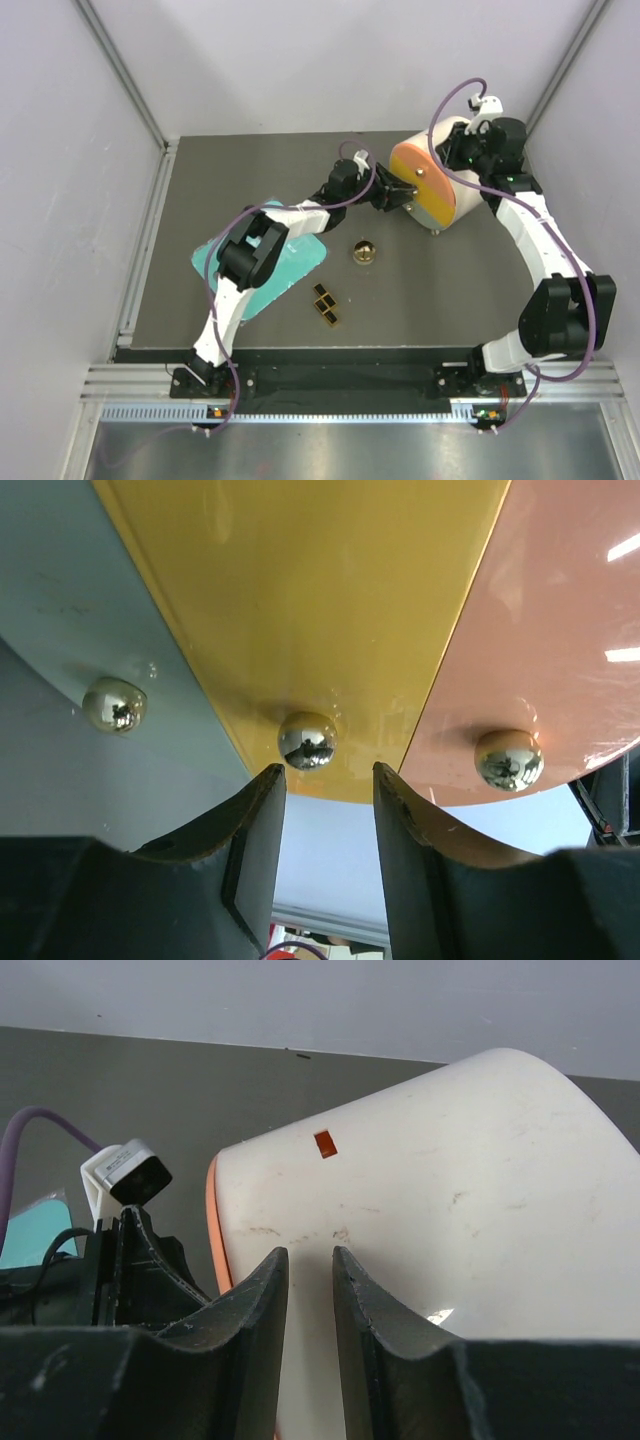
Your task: Organize the makeup
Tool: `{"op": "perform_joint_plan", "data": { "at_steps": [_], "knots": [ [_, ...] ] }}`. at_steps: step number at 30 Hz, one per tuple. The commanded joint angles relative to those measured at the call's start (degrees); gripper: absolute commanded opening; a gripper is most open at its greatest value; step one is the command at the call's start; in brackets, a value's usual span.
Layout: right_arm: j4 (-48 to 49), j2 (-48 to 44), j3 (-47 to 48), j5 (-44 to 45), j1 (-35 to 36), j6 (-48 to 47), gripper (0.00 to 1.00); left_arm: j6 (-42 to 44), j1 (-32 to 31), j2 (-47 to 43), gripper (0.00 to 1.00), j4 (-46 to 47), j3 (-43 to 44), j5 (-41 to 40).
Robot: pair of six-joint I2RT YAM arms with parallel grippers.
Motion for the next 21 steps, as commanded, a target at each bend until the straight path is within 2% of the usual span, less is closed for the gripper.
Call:
{"op": "perform_joint_plan", "data": {
  "at_steps": [1, 14, 18, 21],
  "knots": [
    [-23.6, 6.92, -5.36, 0.74, 0.56, -0.71, 0.26, 0.08, 0.06, 1.06, 0.45, 2.19, 3.62, 0.36],
    [-23.51, 6.75, -5.36, 0.48, 0.56, -0.88, 0.26, -0.71, 0.06, 4.05, 0.39, 2.19, 6.35, -0.6],
    [-23.52, 6.66, -5.36, 0.48, 0.56, -0.88, 0.26, -0.8, 0.06, 3.96, 0.23, 2.98, 6.35, -0.6],
    [-23.43, 6.66, -5.53, 0.39, 0.56, -0.88, 0.26, -0.45, 0.06, 3.7, 0.18, 2.81, 6.35, -0.51]
  ]
}}
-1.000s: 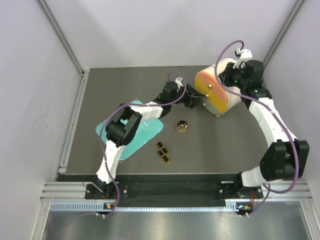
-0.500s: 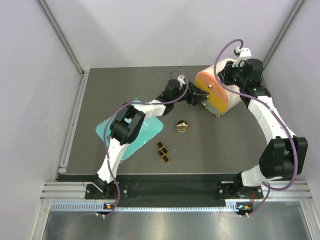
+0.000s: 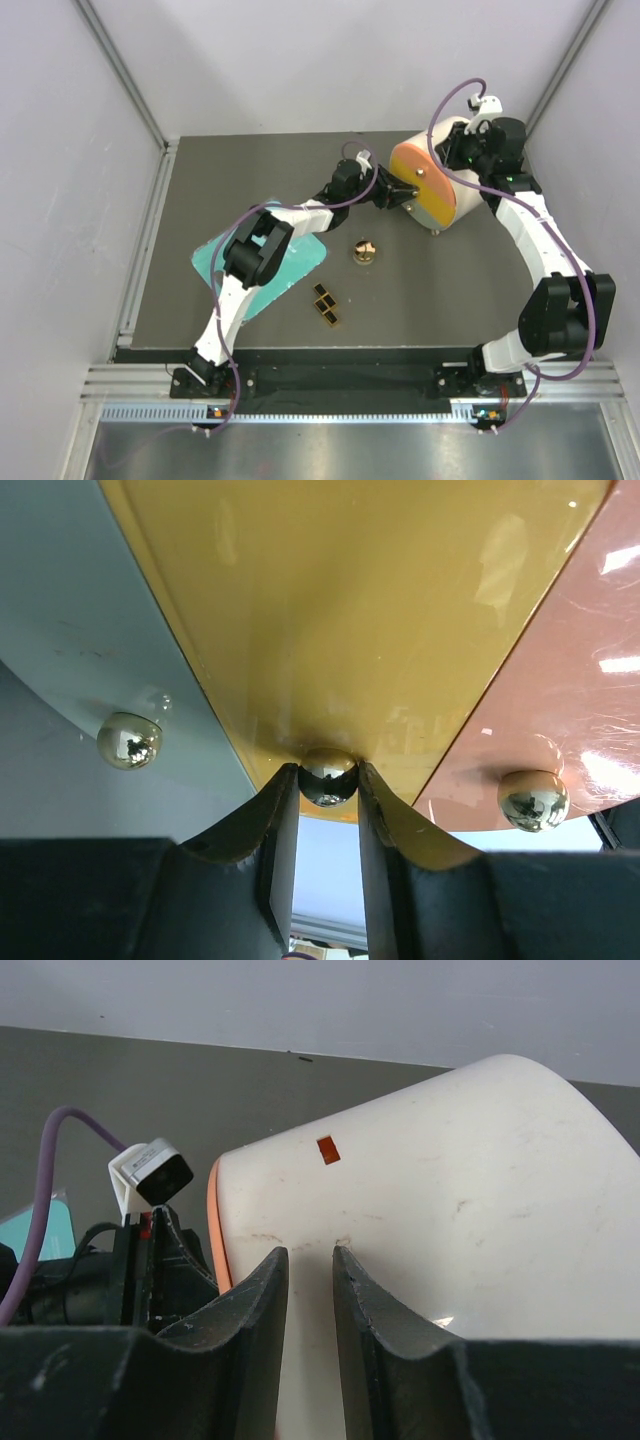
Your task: Organize the makeup
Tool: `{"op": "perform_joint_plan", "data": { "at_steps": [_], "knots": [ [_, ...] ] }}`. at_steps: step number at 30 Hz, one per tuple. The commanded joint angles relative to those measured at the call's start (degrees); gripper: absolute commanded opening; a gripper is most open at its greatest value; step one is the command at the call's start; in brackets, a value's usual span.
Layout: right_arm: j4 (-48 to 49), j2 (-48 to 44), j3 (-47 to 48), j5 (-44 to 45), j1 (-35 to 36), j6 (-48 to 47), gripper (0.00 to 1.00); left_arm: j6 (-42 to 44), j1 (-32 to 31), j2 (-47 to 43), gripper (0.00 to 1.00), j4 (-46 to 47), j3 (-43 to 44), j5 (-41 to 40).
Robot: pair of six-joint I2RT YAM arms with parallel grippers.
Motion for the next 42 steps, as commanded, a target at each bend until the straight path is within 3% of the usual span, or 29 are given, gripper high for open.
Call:
{"op": "perform_joint_plan", "data": {
  "at_steps": [1, 6, 42],
  "knots": [
    [-24.41, 6.07, -5.6, 0.83, 0.47, -0.62, 0.26, 0.43, 0.14, -0.58, 0.13, 2.74, 1.79, -0.49],
    [-24.32, 5.89, -5.86, 0.83, 0.56, -0.71, 0.26, 0.87, 0.32, -1.81, 0.0, 3.27, -0.06, -0.58],
    [-24.06, 5.19, -6.3, 0.48, 0.56, -0.62, 0.26, 11.41, 3.04, -20.53, 0.0, -1.21, -20.45, -1.72]
  ]
}}
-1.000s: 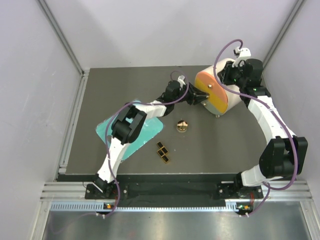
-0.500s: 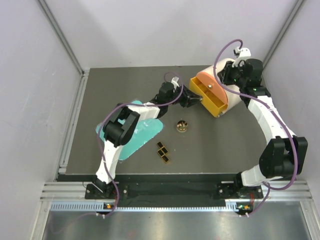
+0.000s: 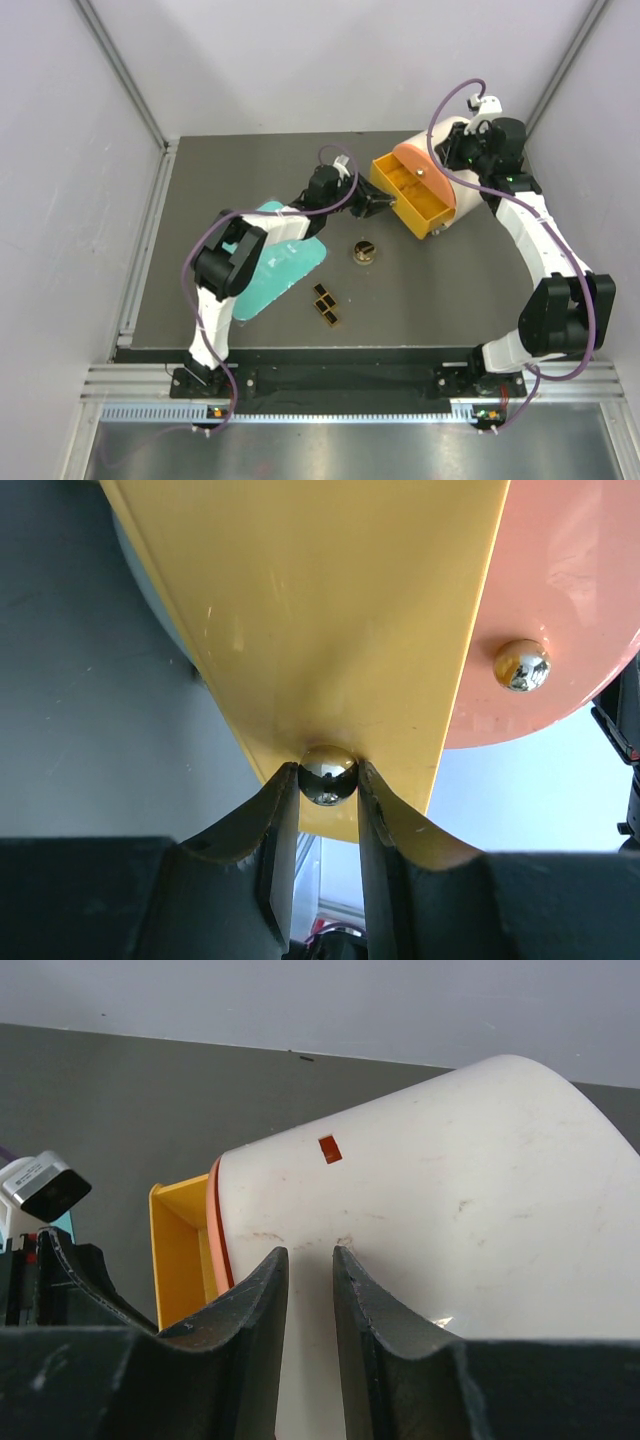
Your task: Organize the makeup
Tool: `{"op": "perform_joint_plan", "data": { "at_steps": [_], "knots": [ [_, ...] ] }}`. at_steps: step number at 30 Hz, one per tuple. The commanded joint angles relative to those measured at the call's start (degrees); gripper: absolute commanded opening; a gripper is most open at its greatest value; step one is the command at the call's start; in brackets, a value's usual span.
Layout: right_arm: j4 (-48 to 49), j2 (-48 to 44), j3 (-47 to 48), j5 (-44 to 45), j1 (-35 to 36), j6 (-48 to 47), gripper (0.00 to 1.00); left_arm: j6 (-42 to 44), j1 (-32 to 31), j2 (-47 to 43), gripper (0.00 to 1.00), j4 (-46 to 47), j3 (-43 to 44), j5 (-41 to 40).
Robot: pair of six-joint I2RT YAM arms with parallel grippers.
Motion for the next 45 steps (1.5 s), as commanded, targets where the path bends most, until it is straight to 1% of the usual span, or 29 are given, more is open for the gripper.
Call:
{"op": "perform_joint_plan", "data": {
  "at_steps": [1, 6, 16, 22, 25, 26, 27, 32, 33, 37, 42, 45],
  "knots": [
    [-24.17, 5.34, -6.17, 0.76, 0.56, -0.31, 0.26, 2.21, 0.64, -5.37, 0.0, 0.89, -2.11, 0.2],
    [-24.08, 5.34, -6.17, 0.76, 0.56, -0.31, 0.26, 2.21, 0.73, -6.86, 0.0, 0.97, -4.92, -0.06],
    [-24.17, 5.87, -5.91, 0.76, 0.56, -0.31, 0.26, 2.56, 0.82, -7.13, 0.0, -0.78, -5.98, 0.03],
    [-24.08, 5.52, -6.17, 0.76, 0.56, -0.31, 0.26, 2.21, 0.9, -7.3, 0.03, -0.61, -7.13, 0.03],
    [-24.08, 5.61, -6.26, 0.94, 0.56, -0.31, 0.26, 2.3, 0.9, -8.0, 0.08, -0.96, -8.18, -0.59],
    [-23.99, 5.52, -6.35, 0.85, 0.56, -0.23, 0.26, 2.39, 0.99, -8.09, 0.14, -0.79, -8.53, -0.42],
    [-23.99, 5.43, -6.35, 0.85, 0.56, -0.31, 0.26, 2.3, 0.99, -8.01, 0.16, -0.78, -8.53, -0.33],
    [-23.99, 5.43, -6.44, 0.85, 0.56, -0.23, 0.26, 2.74, 0.99, -8.35, 0.24, -1.4, -8.71, -0.06],
    [-23.91, 5.43, -6.61, 0.85, 0.47, -0.23, 0.26, 3.09, 0.99, -8.53, 0.3, -1.57, -8.8, -0.24],
    [-23.91, 5.26, -7.05, 1.03, 0.56, -0.23, 0.26, 3.88, 0.99, -8.45, 0.4, -2.19, -8.62, 0.02],
    [-23.73, 4.99, -7.75, 1.2, 0.56, -0.23, 0.27, 3.62, 0.99, -8.18, 0.41, -2.28, -8.45, -0.15],
    [-23.73, 5.16, -7.58, 1.2, 0.56, -0.23, 0.26, 3.7, 0.99, -8.01, 0.46, -2.8, -7.83, -0.15]
  ]
}}
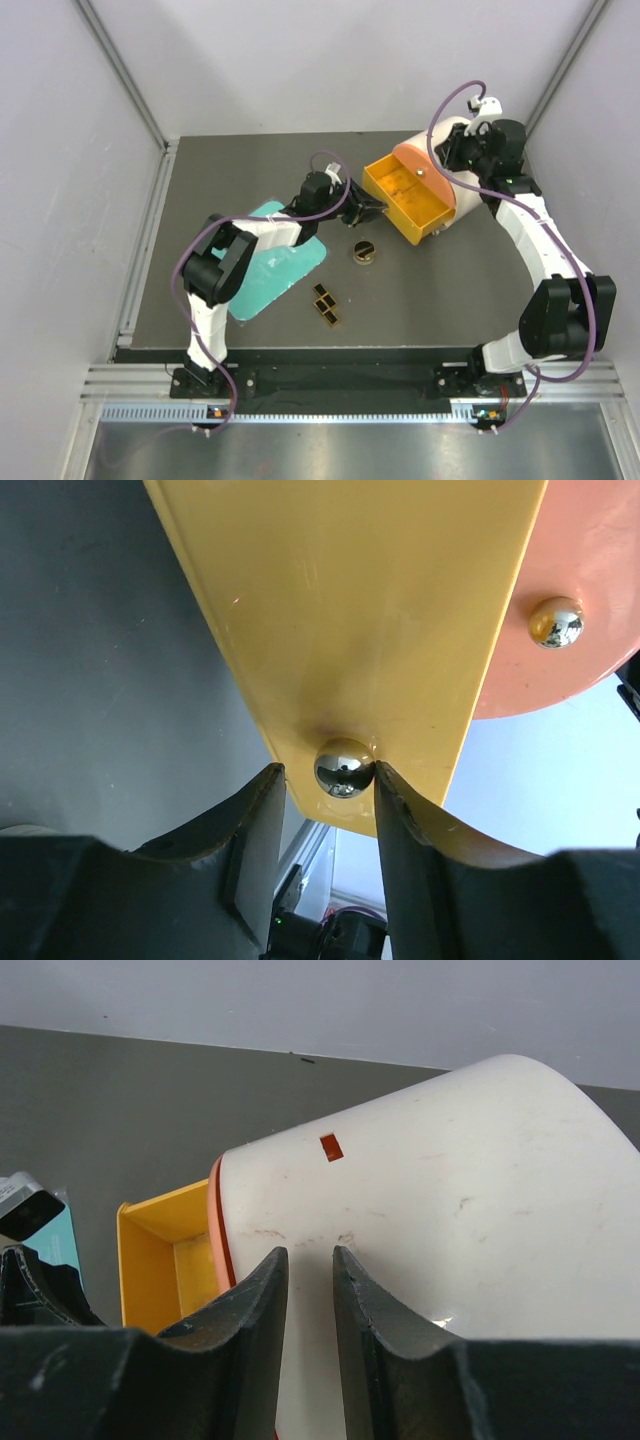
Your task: Organize the makeup
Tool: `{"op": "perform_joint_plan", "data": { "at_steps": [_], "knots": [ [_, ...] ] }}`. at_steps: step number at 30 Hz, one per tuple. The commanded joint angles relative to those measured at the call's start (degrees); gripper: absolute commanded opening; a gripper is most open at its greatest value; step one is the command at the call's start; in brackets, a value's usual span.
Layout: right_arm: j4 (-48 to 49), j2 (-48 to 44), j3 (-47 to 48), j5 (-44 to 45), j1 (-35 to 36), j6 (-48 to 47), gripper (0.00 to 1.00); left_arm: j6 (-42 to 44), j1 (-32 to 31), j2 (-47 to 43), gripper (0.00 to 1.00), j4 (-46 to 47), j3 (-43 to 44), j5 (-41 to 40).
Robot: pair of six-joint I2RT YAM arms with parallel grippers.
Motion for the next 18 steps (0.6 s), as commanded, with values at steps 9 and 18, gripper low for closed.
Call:
{"op": "perform_joint_plan", "data": {
  "at_steps": [9, 18],
  "knots": [
    [-24.69, 6.11, -6.07, 1.07, 0.56, -0.23, 0.27, 6.74, 0.38, -6.78, 0.52, -3.45, -1.87, -1.72],
    [-24.43, 6.2, -6.42, 0.63, 0.65, -0.14, 0.26, 11.66, 1.78, -12.76, 0.51, -5.63, -2.14, -2.26]
  ]
}}
